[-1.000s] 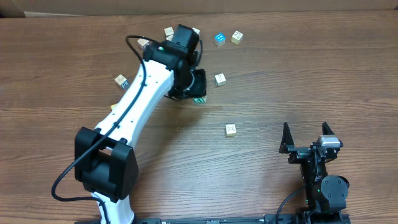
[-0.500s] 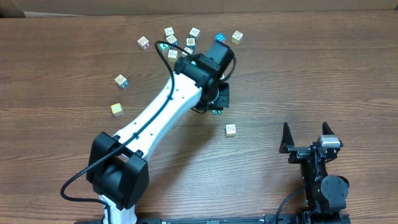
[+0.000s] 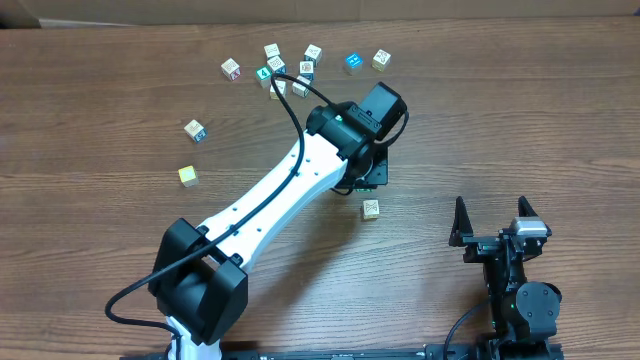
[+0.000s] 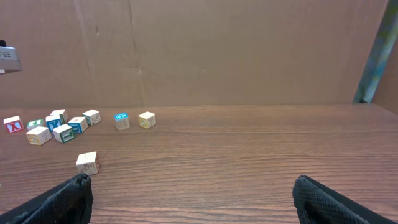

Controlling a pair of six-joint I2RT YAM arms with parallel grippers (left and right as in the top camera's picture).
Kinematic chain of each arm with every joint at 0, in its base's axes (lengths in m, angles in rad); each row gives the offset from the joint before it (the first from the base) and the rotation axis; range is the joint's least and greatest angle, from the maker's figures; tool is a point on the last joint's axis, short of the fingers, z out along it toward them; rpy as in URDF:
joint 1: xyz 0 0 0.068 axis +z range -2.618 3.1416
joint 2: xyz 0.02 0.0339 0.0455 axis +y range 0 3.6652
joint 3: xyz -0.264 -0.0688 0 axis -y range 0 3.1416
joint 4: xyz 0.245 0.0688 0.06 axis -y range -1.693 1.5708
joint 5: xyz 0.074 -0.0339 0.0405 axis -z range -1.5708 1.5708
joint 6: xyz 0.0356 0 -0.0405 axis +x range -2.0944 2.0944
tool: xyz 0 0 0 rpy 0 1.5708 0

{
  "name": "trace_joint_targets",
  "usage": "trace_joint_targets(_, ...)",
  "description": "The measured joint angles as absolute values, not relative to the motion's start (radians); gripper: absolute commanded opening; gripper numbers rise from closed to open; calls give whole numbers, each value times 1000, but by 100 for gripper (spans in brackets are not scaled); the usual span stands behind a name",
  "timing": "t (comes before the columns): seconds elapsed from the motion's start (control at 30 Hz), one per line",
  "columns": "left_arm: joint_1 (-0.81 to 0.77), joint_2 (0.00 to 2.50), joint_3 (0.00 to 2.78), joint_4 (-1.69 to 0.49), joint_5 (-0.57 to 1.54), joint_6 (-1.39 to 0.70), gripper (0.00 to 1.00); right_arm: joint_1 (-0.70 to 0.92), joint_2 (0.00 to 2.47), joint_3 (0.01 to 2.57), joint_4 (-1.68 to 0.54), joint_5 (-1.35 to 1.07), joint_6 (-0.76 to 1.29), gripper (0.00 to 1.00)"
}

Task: Form a tower
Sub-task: 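Carry the M block right toward the T-on-X stack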

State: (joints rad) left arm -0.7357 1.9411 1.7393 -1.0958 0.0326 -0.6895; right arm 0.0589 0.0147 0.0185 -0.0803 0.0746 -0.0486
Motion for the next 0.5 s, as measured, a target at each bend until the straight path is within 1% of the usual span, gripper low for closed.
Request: trace_joint_targets(0.5,-805,1991,1739,-1095,-36,-743,4,59,15,19,-80,75,-49,100)
